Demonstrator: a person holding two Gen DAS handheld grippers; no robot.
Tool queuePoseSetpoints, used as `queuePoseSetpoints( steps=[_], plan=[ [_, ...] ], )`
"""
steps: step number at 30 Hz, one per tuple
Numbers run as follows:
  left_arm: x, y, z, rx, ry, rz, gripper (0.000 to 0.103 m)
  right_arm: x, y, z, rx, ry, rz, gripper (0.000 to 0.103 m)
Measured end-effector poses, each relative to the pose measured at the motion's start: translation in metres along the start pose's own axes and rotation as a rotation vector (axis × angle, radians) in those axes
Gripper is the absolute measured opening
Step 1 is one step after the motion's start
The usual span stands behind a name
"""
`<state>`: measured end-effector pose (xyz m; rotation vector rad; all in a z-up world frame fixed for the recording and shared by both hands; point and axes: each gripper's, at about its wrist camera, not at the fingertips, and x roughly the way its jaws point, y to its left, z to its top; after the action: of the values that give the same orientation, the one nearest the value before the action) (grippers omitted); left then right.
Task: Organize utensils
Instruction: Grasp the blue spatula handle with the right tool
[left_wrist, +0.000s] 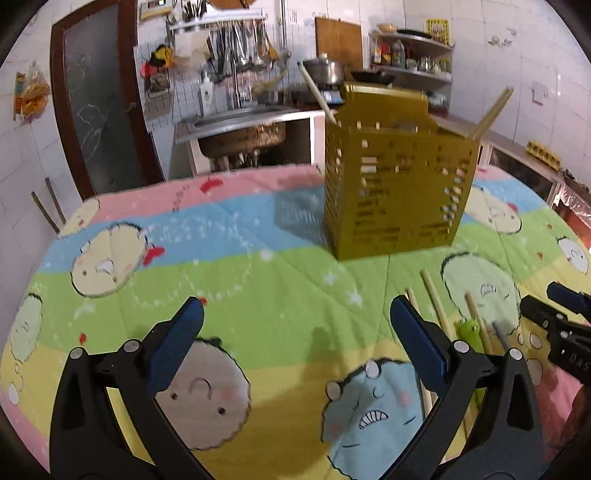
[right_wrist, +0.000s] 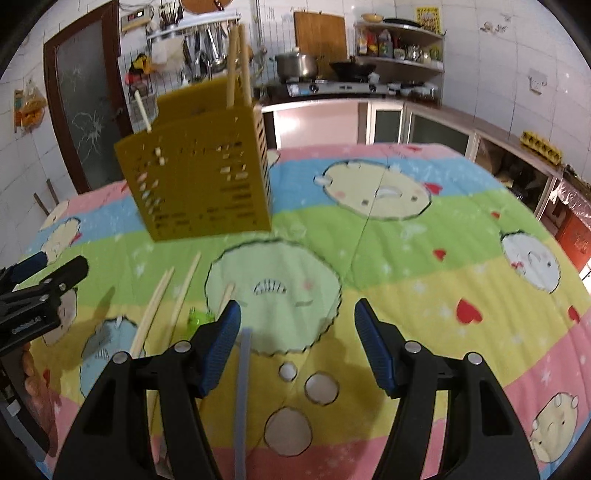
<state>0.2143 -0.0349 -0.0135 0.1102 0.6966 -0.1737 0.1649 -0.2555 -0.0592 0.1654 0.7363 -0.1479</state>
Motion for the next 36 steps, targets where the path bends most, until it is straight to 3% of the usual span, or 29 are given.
queuePoseSetpoints(
  steps=[9, 16, 18, 21, 36],
  plan=[
    [0.013, -0.013, -0.013, -0.011, 0.046, -0.032, 0.098, 0.016, 0.012, -0.018, -0.049, 0.107, -0.011, 0.062],
    [0.021, -0.017, -0.017, -0.019, 0.08, -0.048, 0.098, 0.021, 0.015, -0.019, -0.067, 0.125, -0.013, 0.038],
    [0.023, -0.019, -0.017, -0.023, 0.089, -0.057, 0.097, 0.022, 0.019, -0.018, -0.082, 0.124, -0.01, 0.023],
    [0.027, -0.023, -0.018, -0.02, 0.102, -0.065, 0.097, 0.023, 0.022, -0.016, -0.098, 0.121, 0.0, 0.011],
    [0.042, -0.042, -0.017, 0.01, 0.164, -0.063, 0.095, 0.028, 0.0, -0.007, -0.063, 0.124, 0.024, 0.01]
  ],
)
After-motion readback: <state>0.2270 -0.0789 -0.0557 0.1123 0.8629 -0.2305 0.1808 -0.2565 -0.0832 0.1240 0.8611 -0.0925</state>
